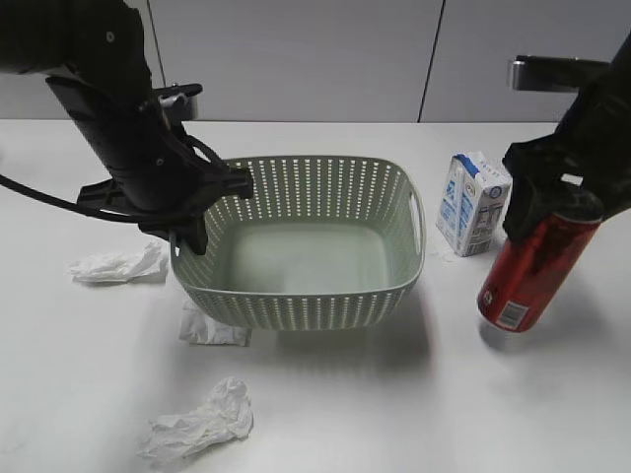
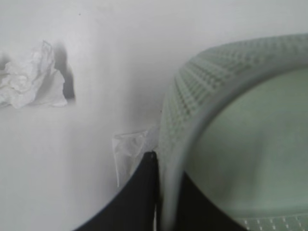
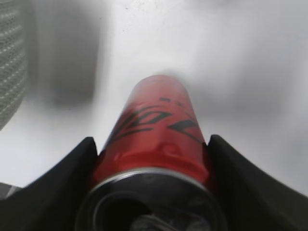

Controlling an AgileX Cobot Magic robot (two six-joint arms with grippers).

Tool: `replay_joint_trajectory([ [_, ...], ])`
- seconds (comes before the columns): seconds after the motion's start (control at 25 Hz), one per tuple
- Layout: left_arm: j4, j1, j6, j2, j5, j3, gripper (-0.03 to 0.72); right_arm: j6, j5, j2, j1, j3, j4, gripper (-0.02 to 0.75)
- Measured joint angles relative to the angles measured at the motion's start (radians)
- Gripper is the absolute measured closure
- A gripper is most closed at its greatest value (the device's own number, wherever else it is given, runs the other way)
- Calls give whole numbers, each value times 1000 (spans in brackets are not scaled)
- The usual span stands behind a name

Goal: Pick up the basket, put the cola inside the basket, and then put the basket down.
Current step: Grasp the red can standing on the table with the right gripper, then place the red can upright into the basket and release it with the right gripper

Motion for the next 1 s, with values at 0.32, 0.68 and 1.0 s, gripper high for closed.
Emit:
replay_joint_trajectory([
  [0.32, 0, 0, 0, 0, 0, 0, 687, -27, 82, -108, 0, -224, 70, 238],
  [0.68, 0, 0, 0, 0, -4, 0, 687, -38, 85, -198, 175, -379, 128, 238],
  [1.0, 0, 0, 0, 0, -2, 0, 687, -39, 82, -32, 476, -390, -109, 238],
])
